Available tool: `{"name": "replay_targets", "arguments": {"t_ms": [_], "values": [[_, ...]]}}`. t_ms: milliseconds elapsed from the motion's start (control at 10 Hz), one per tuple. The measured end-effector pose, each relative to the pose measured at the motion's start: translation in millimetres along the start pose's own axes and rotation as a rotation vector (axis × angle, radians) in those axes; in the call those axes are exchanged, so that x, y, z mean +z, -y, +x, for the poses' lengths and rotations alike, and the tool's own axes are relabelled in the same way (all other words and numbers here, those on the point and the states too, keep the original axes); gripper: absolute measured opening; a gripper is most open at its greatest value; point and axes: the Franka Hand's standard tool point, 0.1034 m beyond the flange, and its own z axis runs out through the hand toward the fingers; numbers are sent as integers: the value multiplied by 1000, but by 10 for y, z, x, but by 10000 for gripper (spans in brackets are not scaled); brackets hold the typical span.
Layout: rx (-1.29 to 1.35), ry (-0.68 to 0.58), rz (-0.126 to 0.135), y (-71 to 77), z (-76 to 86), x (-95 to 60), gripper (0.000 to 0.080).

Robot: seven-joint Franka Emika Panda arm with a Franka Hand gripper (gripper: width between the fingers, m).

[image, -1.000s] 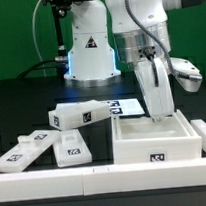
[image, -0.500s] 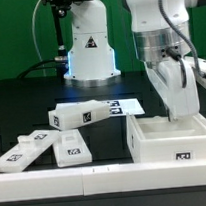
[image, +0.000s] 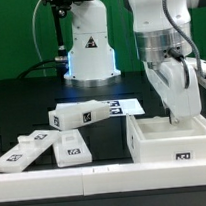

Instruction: Assemble cabinet

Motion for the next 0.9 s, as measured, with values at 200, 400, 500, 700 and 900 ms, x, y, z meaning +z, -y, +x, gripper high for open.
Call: {"name": "replay_targets", "arguments": {"t_ms": [200,400,500,700,900], "values": [[-40,16,17,36,59,-133,563],[-80,52,62,98,265,-518,741],[-71,47,64,90,272,-488,741],[-78,45,60,91,258,-457,787],[-69,52,43,70,273,-459,797]]}}
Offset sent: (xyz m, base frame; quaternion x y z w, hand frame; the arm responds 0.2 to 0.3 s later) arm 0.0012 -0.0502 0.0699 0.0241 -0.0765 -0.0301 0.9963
